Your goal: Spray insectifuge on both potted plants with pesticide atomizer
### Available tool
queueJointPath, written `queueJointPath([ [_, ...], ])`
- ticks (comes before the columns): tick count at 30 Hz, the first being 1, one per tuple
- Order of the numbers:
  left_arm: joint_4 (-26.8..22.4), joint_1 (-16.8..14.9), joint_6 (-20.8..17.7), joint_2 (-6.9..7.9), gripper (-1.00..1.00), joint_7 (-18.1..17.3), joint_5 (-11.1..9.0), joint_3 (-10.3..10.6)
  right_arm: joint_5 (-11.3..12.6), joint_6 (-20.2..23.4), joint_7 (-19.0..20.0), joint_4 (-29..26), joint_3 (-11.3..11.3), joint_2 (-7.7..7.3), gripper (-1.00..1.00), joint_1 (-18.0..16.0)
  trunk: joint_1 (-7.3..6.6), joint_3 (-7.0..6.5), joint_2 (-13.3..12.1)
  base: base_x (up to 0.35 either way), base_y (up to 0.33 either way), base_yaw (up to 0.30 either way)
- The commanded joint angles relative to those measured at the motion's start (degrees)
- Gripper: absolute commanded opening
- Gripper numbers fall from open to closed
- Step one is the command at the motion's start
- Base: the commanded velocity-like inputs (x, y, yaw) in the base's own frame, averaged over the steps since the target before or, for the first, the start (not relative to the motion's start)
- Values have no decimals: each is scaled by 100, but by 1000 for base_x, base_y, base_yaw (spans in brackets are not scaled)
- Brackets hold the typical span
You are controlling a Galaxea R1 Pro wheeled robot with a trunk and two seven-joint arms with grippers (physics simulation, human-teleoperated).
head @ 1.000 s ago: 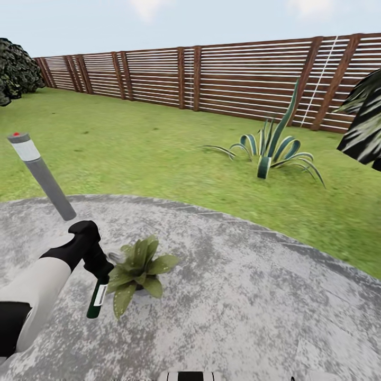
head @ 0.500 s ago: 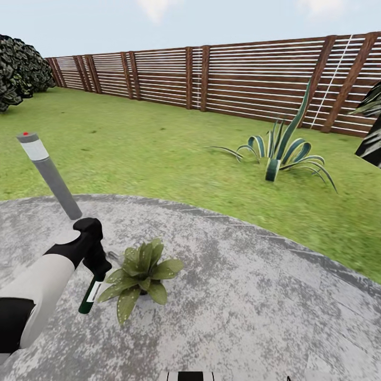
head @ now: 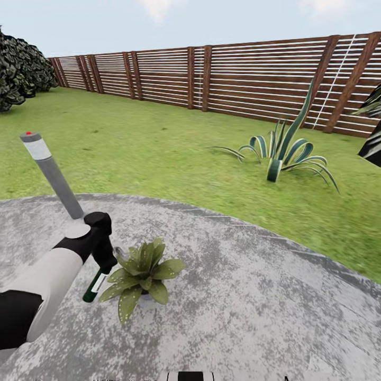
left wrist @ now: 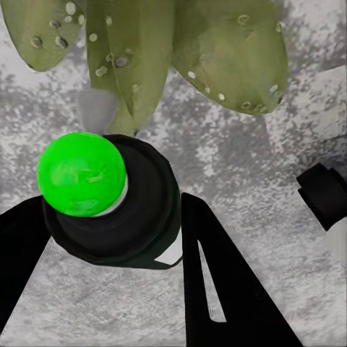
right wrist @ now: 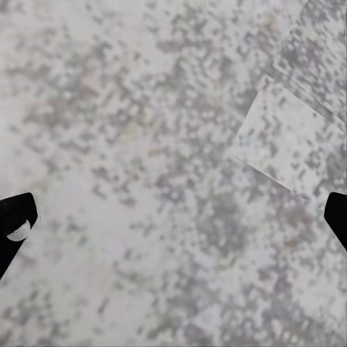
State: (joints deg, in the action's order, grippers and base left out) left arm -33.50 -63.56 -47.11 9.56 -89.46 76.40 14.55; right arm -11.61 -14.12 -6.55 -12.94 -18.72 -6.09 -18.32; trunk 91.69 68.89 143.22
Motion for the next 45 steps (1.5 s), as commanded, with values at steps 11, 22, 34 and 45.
queueJointPath([
  [11,-8,-173,140,-102,-100,-54,33,83,-60,-20,-16,0,-35,2,100,-5,-1,-19,2,-54,-195,253],
  [22,65,-288,147,-192,-100,-54,44,87,-60,-20,-19,-7,-35,2,100,-5,-1,-29,2,-189,-238,40],
  [34,98,-209,102,-191,-100,-54,111,96,-60,-20,-22,-7,-35,2,100,-5,-1,-63,2,-139,-86,192],
  [45,98,-183,73,-182,-100,-54,112,94,-60,-20,-13,-7,-35,2,100,-5,-1,-70,2,256,0,45],
])
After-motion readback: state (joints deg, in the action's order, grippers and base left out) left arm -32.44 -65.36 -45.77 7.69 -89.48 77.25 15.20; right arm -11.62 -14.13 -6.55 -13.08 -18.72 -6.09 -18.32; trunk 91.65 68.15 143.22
